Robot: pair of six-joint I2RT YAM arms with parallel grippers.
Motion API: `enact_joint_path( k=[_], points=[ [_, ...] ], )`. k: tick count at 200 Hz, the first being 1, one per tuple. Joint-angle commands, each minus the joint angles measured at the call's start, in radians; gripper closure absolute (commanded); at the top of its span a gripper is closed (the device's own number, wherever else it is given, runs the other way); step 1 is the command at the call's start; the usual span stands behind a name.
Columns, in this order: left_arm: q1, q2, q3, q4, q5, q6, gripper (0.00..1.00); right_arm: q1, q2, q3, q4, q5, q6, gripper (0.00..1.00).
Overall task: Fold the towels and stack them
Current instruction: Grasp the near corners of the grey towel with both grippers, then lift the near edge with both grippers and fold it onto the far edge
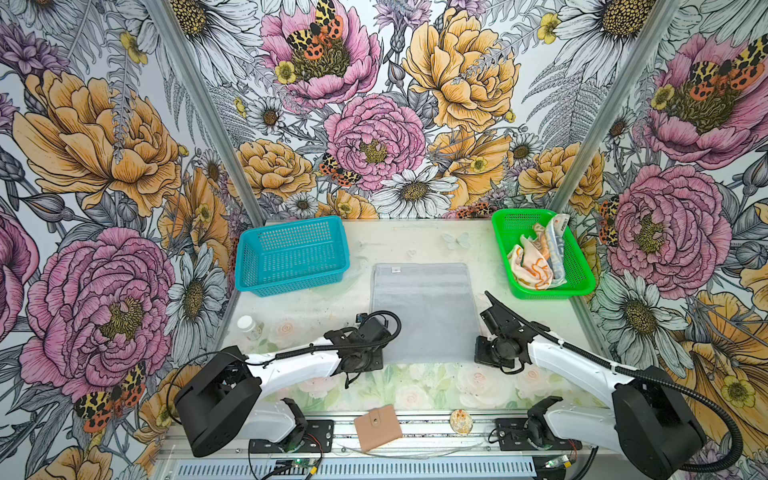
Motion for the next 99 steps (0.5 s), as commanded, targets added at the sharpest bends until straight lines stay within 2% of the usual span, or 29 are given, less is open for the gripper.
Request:
enact_joint_path(
  k=[1,56,75,99],
  points=[
    [-0.021,-0.079,-0.015,-0.095,0.008,-0.001,1.0,0.01,-0.044,-0.004,-0.003,-0.057,0.007,1.0],
    [-0.049,-0.257,0.038,-0.213,-0.023,0.037,1.0,0.053,-0.256,0.063,-0.152,-0.058,0.038,1.0],
    [-0.051,-0.283,0.065,-0.208,-0.042,0.046,1.0,0.053,-0.24,0.131,-0.162,-0.05,0.019,1.0],
    [-0.036,-0.288,0.108,-0.206,-0.067,0.087,1.0,0.053,-0.148,0.214,-0.161,-0.028,-0.022,1.0]
  ],
)
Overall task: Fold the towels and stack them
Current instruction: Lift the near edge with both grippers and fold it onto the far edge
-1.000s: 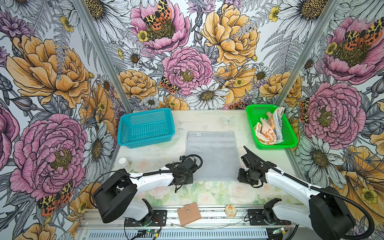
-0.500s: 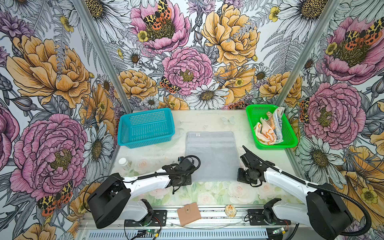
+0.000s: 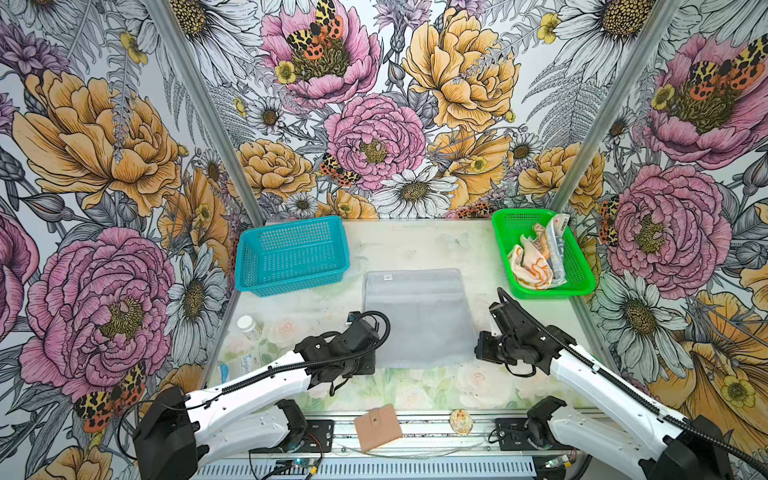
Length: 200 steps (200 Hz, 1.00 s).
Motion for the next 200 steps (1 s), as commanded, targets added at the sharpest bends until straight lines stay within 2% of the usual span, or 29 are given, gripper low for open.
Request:
enact_joint_path(
  k=[1,34,81,138,152,171,200],
  points=[
    [0.011,-0.017,0.06,-0.009,-0.048,0.055,1.0,0.003,0.066,0.084,-0.012,0.031,-0.038,1.0],
    [0.11,0.008,0.111,0.022,-0.011,0.116,1.0,-0.004,0.127,0.187,-0.01,0.105,-0.091,1.0],
    [0.247,0.118,0.217,0.065,0.069,0.219,1.0,-0.065,0.257,0.344,-0.008,0.141,-0.19,1.0],
    [0.381,0.34,0.399,0.109,0.148,0.332,1.0,-0.17,0.429,0.516,0.015,0.123,-0.301,1.0],
    [0.402,0.403,0.447,0.112,0.15,0.349,1.0,-0.188,0.47,0.54,0.044,0.12,-0.321,1.0],
    [0.423,0.479,0.503,0.114,0.146,0.358,1.0,-0.219,0.548,0.577,0.078,0.059,-0.351,1.0],
    [0.444,0.577,0.54,0.156,0.138,0.365,1.0,-0.231,0.654,0.616,0.115,0.063,-0.374,1.0]
  ],
)
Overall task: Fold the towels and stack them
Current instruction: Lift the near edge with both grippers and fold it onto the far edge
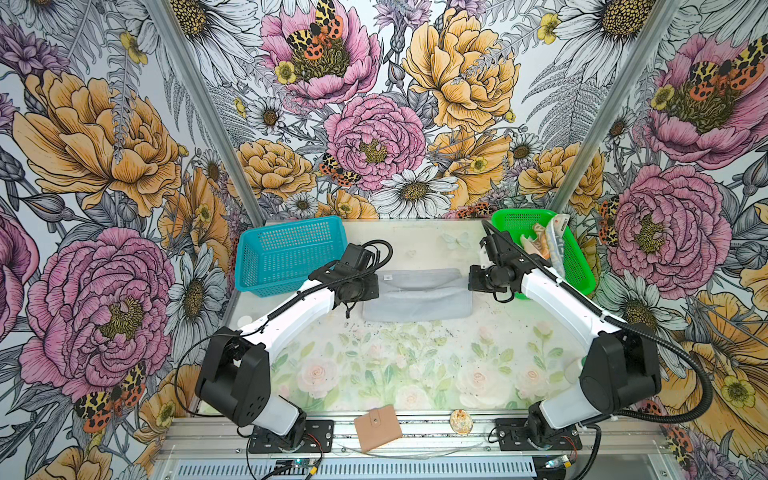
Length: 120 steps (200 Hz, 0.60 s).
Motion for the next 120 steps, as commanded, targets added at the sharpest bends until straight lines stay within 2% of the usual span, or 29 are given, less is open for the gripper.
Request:
enact_joint_path(
  k=[1,45,120],
  points=[
    [0.018,0.06,0.033,0.049,0.011,0.033,1.0,-0.011,0.067,0.042,0.056,-0.015,-0.047,1.0],
    [0.043,0.147,0.049,0.09,-0.005,0.033,1.0,-0.014,0.154,0.067,0.093,-0.005,-0.059,1.0],
    [0.062,0.172,0.054,0.143,-0.04,0.032,1.0,-0.021,0.246,0.138,0.108,0.03,-0.089,1.0]
  ],
)
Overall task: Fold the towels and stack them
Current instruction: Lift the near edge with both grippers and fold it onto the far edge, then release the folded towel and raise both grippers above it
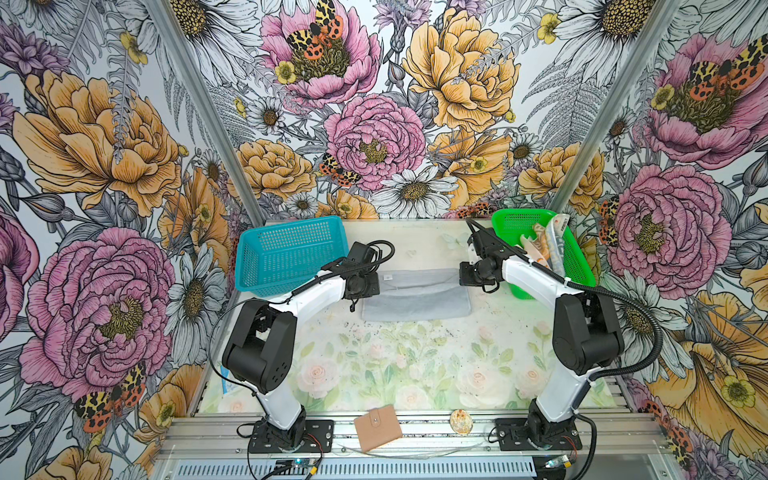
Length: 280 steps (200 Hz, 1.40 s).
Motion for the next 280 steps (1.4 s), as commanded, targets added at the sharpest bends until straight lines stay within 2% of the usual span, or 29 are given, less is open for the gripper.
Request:
enact_joint_path(
  k=[1,39,46,58,70,96,113,136,164,213,244,280],
  points=[
    [0.022,0.012,0.028,0.059,-0.019,0.018,1.0,-0.009,0.026,0.045,0.022,0.038,-0.019,1.0],
    [0.049,0.057,0.051,0.11,0.015,0.017,0.96,-0.021,0.112,0.1,0.027,0.018,-0.049,1.0],
    [0.049,0.059,0.056,0.122,0.018,0.02,0.92,-0.021,0.121,0.111,0.028,0.017,-0.057,0.94],
    [0.049,0.062,0.073,0.139,0.027,0.034,0.88,-0.022,0.126,0.121,0.032,0.013,-0.076,0.91],
    [0.05,0.061,0.093,0.155,0.037,0.06,0.78,-0.022,0.113,0.126,0.035,0.016,-0.089,0.85],
    [0.039,0.019,0.11,0.166,0.012,0.115,0.63,-0.019,0.023,0.086,0.048,0.032,-0.096,0.72],
    [0.032,-0.024,0.084,0.172,-0.002,0.133,0.62,-0.015,-0.053,0.028,0.063,0.044,-0.085,0.63],
    [0.0,-0.075,0.014,0.172,-0.023,0.133,0.61,-0.005,-0.134,-0.062,0.09,0.023,-0.05,0.61],
    [-0.028,-0.116,-0.096,0.167,-0.054,0.068,0.61,0.024,-0.15,-0.138,0.13,-0.046,-0.002,0.61],
    [-0.034,-0.128,-0.189,0.169,-0.032,0.011,0.53,0.119,-0.068,-0.12,0.198,-0.09,0.037,0.6],
    [-0.015,-0.081,-0.185,0.169,-0.017,-0.028,0.45,0.13,0.0,-0.087,0.244,-0.112,0.03,0.49],
    [-0.007,-0.017,-0.154,0.17,-0.041,-0.073,0.4,0.128,0.088,-0.03,0.244,-0.14,-0.01,0.45]
  ],
)
